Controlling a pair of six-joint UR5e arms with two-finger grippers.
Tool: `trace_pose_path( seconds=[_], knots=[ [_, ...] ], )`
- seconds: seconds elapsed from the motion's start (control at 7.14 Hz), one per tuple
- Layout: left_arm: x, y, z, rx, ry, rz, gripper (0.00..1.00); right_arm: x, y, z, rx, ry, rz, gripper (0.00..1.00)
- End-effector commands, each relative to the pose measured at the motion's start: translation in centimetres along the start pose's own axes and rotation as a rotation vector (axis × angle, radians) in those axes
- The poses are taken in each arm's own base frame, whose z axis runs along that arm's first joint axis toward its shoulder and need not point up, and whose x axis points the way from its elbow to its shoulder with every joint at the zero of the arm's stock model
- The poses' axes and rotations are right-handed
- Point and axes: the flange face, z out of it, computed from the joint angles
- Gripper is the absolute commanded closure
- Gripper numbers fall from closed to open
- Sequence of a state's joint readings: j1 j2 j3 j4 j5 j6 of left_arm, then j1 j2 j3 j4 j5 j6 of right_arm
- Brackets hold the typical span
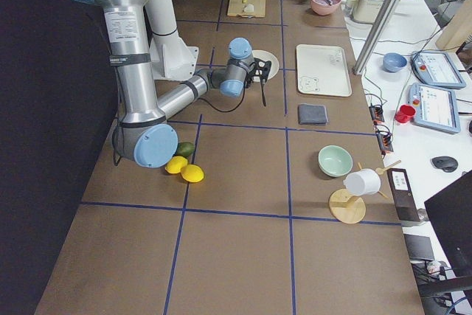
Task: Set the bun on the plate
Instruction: 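Slide the white plate with the right gripper to the table center, release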
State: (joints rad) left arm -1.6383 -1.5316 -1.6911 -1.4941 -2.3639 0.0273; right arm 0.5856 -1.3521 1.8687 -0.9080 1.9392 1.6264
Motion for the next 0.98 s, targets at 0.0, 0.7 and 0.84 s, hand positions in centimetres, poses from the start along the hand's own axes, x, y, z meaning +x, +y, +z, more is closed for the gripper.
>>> trace_pose_path(
  seconds=[0.0, 0.7, 0.84],
  knots=[
    [-0.4, 0.2, 0.4, -0.008, 0.000, -0.002, 0.00, -6.0, 7.6, 5.9, 0.041, 0.097, -0.015, 1.00],
    [-0.6, 0.2, 0.6, -0.012, 0.000, -0.005, 0.00, -6.3, 7.8, 8.7, 0.052, 0.172, -0.009, 1.00],
    [-0.6, 0.2, 0.6, -0.012, 0.000, -0.005, 0.00, -6.3, 8.0, 8.9, 0.050, 0.176, -0.009, 0.99]
  ],
)
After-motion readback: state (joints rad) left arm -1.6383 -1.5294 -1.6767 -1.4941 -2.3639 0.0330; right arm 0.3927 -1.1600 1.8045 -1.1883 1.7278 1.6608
